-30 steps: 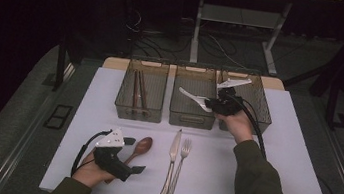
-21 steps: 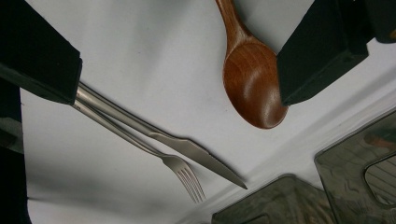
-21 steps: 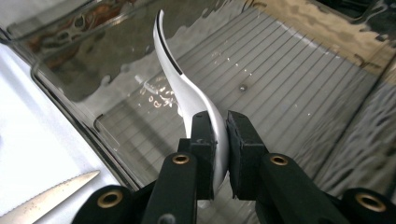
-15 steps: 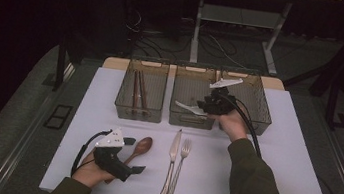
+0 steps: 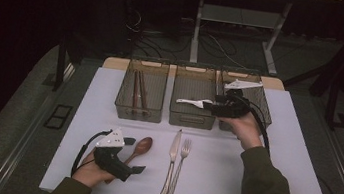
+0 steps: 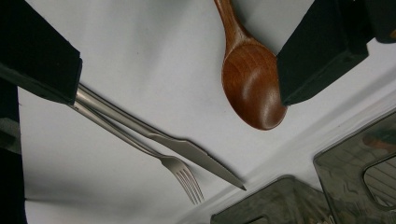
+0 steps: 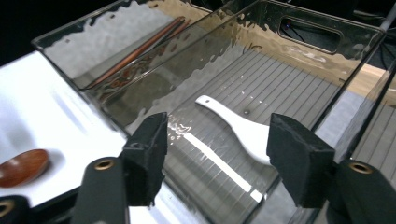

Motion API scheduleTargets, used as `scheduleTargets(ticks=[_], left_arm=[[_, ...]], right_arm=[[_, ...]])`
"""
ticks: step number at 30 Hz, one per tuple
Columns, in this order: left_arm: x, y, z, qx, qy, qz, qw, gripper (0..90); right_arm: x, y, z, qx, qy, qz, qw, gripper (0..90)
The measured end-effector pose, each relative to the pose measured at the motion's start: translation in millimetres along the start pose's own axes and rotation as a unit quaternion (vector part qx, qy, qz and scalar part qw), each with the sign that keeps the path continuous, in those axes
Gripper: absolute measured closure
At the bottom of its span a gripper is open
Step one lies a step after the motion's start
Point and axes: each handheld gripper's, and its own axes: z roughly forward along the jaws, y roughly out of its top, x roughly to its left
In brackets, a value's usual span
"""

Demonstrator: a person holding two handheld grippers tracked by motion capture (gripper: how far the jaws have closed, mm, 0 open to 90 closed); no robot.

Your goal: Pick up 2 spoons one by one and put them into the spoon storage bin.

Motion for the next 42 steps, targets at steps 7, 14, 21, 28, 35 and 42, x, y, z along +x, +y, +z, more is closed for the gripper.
scheduleTargets(ticks=[7,14,21,28,35,42], left_arm=[[0.8,-0.2,0.5,0.003,0.001,-0.001,1.0000,0.0],[0.8,-0.4,0.4,0.004,0.003,-0.001,1.0000,0.0],[1.2,-0.7,0.9,0.007,0.005,-0.002,1.0000,0.0],[1.2,-0.9,0.4,0.007,0.007,-0.003,0.9999,0.0],[0.6,-0.7,0.2,0.009,0.010,-0.001,0.9999,0.0],[-0.1,-0.6,-1.0,0.008,0.012,0.000,0.9999,0.0]], right_arm=[[-0.6,-16.2,-15.1,-0.007,-0.010,0.010,0.9999,27.1],[4.4,-30.3,-26.8,-0.015,-0.010,0.008,0.9998,20.1],[12.4,-53.6,-37.9,-0.030,-0.001,0.010,0.9995,18.3],[11.7,-72.1,-47.2,-0.025,-0.007,0.006,0.9996,18.3],[9.6,-92.6,-57.4,-0.023,-0.011,0.013,0.9996,18.3],[8.0,-119.5,-74.9,-0.030,-0.010,0.018,0.9993,18.2]])
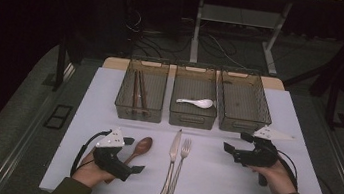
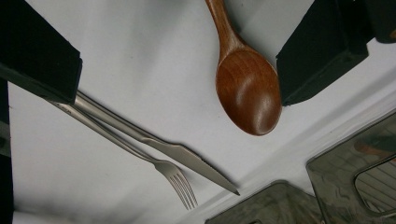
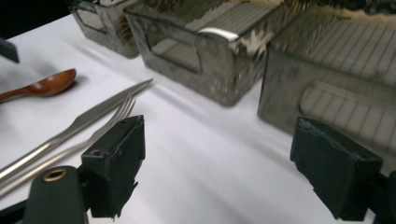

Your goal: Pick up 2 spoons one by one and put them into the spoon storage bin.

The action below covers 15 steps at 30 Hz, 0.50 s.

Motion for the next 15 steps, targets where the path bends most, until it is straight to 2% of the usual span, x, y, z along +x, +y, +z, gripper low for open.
scheduleTargets(ticks=[8,15], left_arm=[[0.9,-0.5,1.6,0.005,0.005,-0.003,1.0000,0.0],[1.8,-0.3,1.4,0.005,0.012,-0.005,0.9999,0.0]], right_arm=[[-4.2,-25.8,-21.9,0.008,0.001,-0.004,1.0000,18.2],[-2.6,-41.4,-28.3,0.008,0.010,0.002,0.9999,18.3]])
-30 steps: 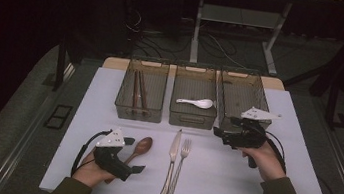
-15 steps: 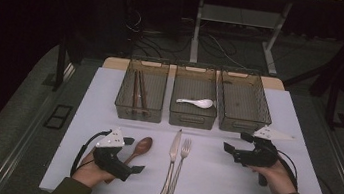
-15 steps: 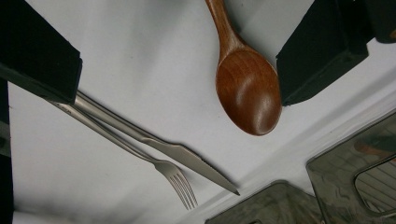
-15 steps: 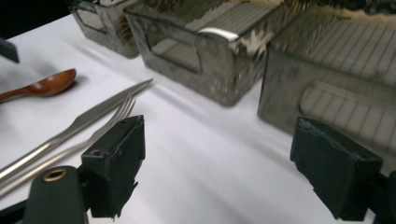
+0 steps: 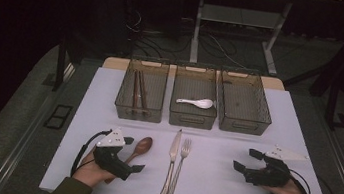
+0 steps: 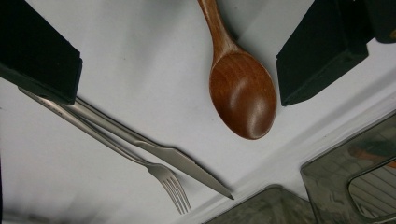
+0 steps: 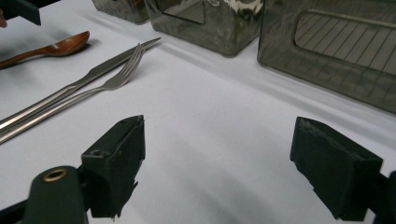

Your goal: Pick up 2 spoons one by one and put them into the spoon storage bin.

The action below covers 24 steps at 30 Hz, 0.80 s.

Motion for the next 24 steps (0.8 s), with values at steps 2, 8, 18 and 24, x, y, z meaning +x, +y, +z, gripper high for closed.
scheduleTargets(ticks=[2,8,18,24], left_arm=[[0.5,0.1,-0.5,-0.001,0.000,-0.001,1.0000,0.0],[3.5,1.5,-3.4,-0.002,0.006,-0.002,1.0000,6.7],[18.8,7.1,-3.5,-0.005,0.031,-0.006,0.9995,27.9],[33.0,13.5,2.8,-0.001,0.042,-0.013,0.9990,38.8]], right_arm=[[1.2,-1.7,0.2,0.002,0.002,-0.003,1.0000,18.2],[1.2,-2.4,2.6,0.009,-0.002,-0.007,0.9999,18.2],[2.0,-2.6,5.4,0.018,-0.008,-0.014,0.9997,18.3],[2.1,-3.1,6.0,0.021,-0.012,-0.020,0.9995,18.3]])
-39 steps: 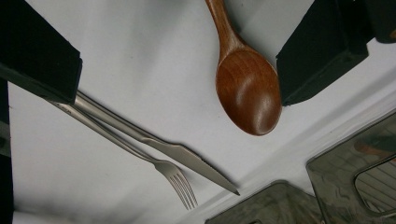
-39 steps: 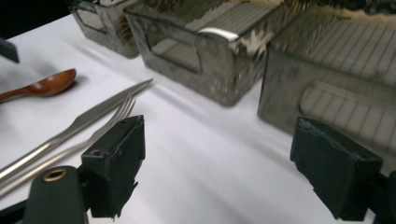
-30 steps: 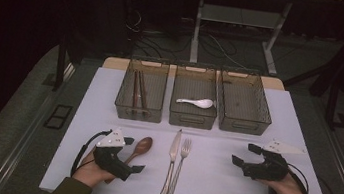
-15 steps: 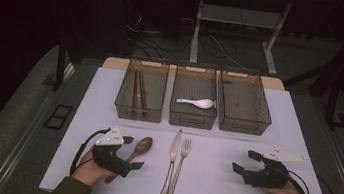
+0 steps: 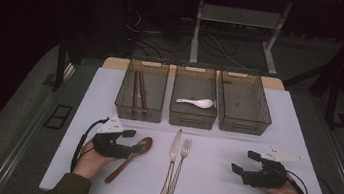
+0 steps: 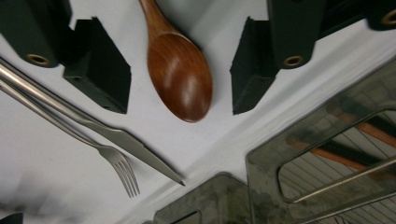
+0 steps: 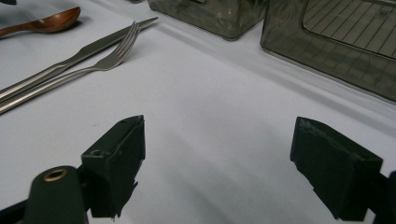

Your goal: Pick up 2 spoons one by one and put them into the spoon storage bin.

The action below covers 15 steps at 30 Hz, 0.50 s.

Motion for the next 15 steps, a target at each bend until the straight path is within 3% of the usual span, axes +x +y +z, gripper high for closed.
scheduleTargets(ticks=[4,8,13,15], left_arm=[[7.0,6.5,8.0,-0.001,0.008,0.002,1.0000,43.1],[12.1,15.0,19.1,0.009,0.003,0.001,1.0000,45.7],[11.7,18.1,31.1,0.013,0.002,-0.002,0.9999,48.5],[10.4,16.6,33.6,0.026,-0.004,-0.003,0.9996,49.5]], right_arm=[[-0.7,0.2,-0.2,-0.001,-0.001,0.000,1.0000,18.3],[-0.4,0.0,-0.4,0.000,-0.002,0.001,1.0000,18.3],[-1.5,0.3,-1.3,-0.002,-0.003,0.002,1.0000,18.2],[-1.3,0.4,-1.6,-0.002,-0.004,0.001,1.0000,18.2]])
